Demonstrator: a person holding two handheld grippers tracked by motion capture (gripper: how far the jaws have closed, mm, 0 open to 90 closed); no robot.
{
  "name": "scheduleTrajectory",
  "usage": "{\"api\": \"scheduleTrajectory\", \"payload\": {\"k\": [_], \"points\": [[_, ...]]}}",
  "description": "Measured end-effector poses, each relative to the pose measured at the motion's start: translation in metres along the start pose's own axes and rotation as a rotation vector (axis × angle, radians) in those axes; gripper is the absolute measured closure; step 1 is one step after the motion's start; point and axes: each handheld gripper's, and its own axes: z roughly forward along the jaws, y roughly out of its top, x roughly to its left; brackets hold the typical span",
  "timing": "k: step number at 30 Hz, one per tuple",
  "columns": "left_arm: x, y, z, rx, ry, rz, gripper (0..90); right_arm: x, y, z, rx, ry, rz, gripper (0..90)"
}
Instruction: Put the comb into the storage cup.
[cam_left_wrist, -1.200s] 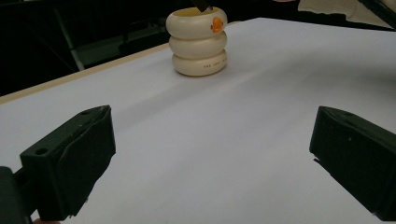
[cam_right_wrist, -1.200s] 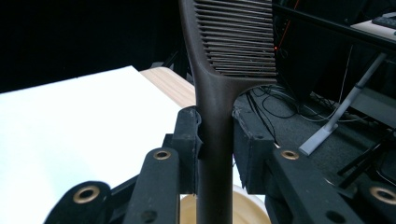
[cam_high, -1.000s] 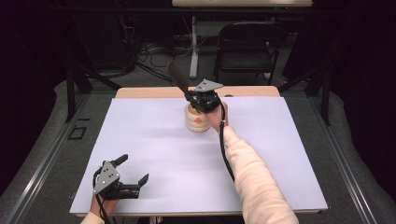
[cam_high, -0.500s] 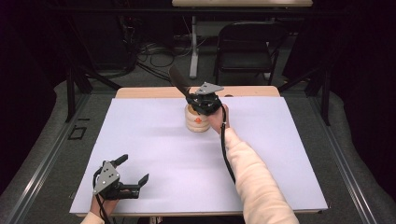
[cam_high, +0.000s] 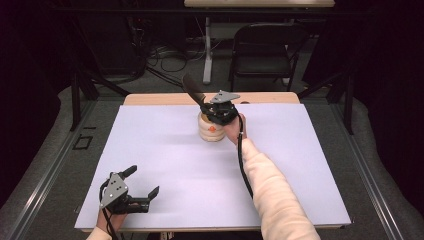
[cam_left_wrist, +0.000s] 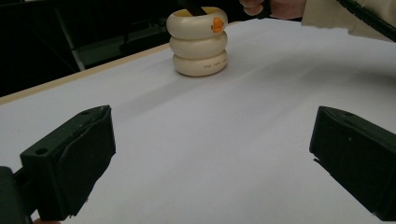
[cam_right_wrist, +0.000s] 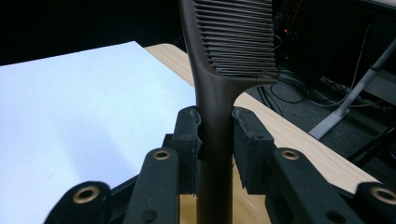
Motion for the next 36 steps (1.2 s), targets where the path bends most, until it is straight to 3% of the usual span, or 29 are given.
{"api": "scheduleTrajectory", "payload": {"k": [22, 30, 36], "points": [[0.0, 0.0, 0.0, 0.001, -0.002, 0.002, 0.5, -0.001, -0.01, 0.004, 0.043, 0.023, 0.016, 71.8], [0.0, 0.0, 0.0, 0.0, -0.001, 0.002, 0.5, -0.002, -0.013, 0.003, 0.063, 0.031, 0.046, 70.9], [0.0, 0.0, 0.0, 0.0, -0.002, 0.004, 0.5, -0.004, -0.009, -0.005, 0.064, 0.038, 0.07, 56.1]]}}
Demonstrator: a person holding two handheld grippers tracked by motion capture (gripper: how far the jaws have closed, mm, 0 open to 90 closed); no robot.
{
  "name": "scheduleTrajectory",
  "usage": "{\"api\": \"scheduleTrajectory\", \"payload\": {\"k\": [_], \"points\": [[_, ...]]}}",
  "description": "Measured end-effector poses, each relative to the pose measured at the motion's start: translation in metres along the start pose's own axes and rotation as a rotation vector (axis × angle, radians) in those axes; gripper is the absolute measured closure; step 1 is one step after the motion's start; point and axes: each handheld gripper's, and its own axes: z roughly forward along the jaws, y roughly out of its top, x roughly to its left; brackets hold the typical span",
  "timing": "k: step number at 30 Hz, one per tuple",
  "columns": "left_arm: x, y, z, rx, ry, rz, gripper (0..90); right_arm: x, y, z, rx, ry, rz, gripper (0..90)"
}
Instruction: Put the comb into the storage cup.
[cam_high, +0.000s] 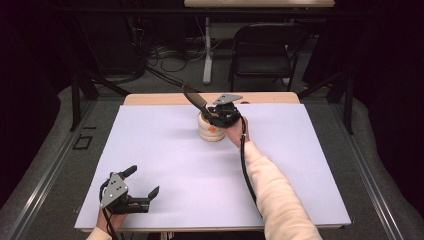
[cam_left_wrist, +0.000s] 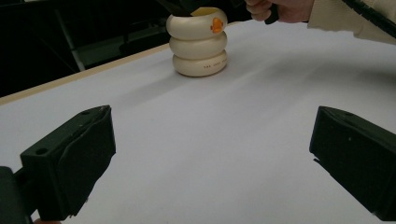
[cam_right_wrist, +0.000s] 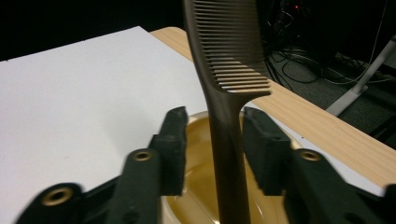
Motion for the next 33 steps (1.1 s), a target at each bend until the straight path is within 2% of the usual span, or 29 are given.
{"api": "scheduleTrajectory", "payload": {"k": [1, 11, 18, 33], "points": [[0.0, 0.0, 0.0, 0.001, 0.0, 0.0, 0.5, 0.0, 0.001, -0.002, 0.002, 0.002, 0.002, 52.0], [-0.001, 0.0, 0.0, 0.002, 0.001, 0.002, 0.5, -0.001, 0.007, -0.018, 0.024, 0.02, 0.028, 32.9], [0.0, 0.0, 0.001, 0.001, 0.001, 0.001, 0.5, 0.001, 0.009, -0.028, 0.061, 0.041, 0.035, 20.8], [-0.001, 0.001, 0.002, 0.005, -0.002, 0.005, 0.5, 0.011, 0.006, -0.055, 0.116, 0.103, 0.011, 6.9]]}}
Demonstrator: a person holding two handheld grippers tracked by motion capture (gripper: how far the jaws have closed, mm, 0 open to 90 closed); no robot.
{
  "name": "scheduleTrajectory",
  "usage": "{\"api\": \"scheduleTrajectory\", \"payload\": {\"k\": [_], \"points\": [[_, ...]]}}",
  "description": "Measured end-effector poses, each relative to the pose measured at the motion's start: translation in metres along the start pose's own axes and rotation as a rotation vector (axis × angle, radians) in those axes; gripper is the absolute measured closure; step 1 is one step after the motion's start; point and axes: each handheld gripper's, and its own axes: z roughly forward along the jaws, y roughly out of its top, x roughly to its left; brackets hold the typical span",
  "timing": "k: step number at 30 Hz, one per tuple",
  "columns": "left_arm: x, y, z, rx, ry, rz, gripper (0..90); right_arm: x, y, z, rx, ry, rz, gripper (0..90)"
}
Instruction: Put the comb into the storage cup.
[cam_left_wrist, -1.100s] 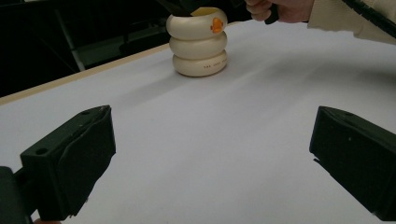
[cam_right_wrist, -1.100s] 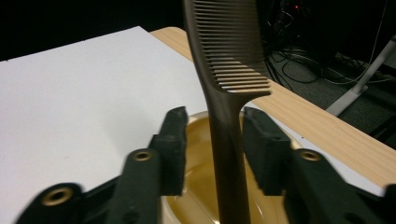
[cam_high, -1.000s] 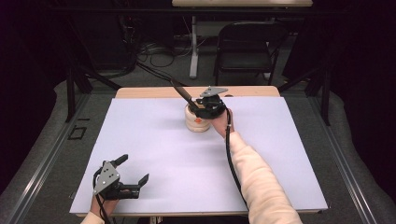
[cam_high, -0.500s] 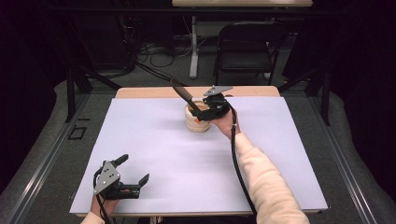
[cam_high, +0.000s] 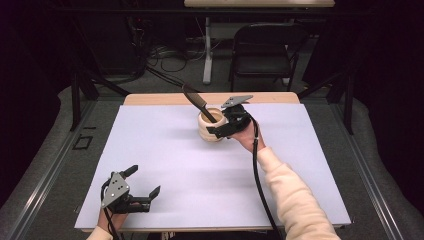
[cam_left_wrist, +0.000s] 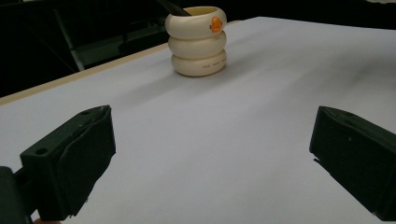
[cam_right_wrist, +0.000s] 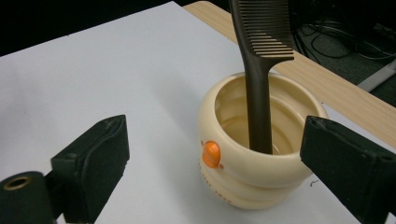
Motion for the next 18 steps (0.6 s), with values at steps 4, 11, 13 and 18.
{"api": "scheduleTrajectory", "payload": {"k": [4, 11, 13, 18], "points": [[0.0, 0.0, 0.0, 0.001, -0.001, -0.001, 0.4, 0.001, -0.005, -0.006, 0.011, 0.013, -0.002, 4.6], [0.0, -0.001, -0.001, 0.002, 0.002, -0.002, 0.4, 0.002, -0.018, -0.017, 0.021, 0.036, 0.009, 1.4], [0.0, 0.0, 0.0, 0.003, 0.002, 0.0, 0.4, 0.002, -0.021, -0.021, 0.021, 0.037, 0.012, 0.0], [0.0, -0.001, -0.001, 0.008, 0.002, -0.001, 0.5, 0.008, -0.029, -0.033, 0.008, 0.061, 0.018, 0.0]]}}
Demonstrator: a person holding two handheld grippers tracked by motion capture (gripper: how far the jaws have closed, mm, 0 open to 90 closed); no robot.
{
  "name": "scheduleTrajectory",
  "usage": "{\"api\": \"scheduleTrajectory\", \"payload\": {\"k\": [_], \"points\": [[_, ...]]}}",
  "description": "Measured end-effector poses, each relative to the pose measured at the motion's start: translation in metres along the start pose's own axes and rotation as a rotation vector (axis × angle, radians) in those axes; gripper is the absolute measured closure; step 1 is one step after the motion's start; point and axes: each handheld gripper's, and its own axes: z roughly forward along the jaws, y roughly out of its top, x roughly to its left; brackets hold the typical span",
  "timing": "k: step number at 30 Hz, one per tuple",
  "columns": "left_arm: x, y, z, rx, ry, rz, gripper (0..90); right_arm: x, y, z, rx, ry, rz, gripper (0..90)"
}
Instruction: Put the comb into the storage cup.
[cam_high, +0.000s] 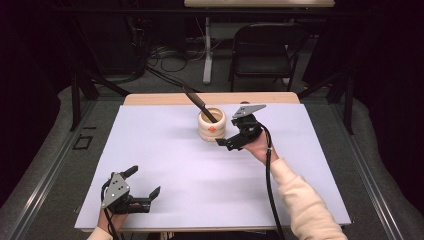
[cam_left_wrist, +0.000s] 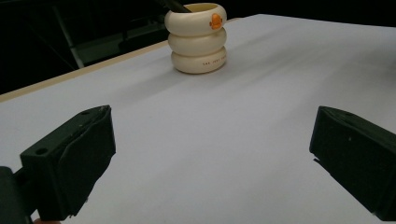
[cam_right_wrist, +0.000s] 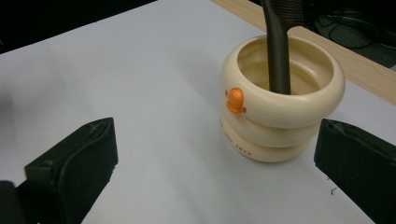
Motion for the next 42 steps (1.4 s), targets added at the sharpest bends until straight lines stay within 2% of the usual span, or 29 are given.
{"api": "scheduleTrajectory", "payload": {"k": [6, 17, 42], "points": [[0.0, 0.0, 0.0, -0.004, 0.002, -0.001, 0.5, 0.009, -0.008, -0.01, 0.013, 0.012, -0.012, 0.0], [0.0, 0.0, -0.001, -0.004, 0.002, -0.001, 0.5, 0.023, -0.022, -0.03, 0.013, 0.005, -0.05, 0.0], [0.0, 0.0, -0.001, -0.003, 0.003, -0.002, 0.5, 0.042, -0.062, -0.065, 0.023, -0.028, -0.067, 0.0]]}}
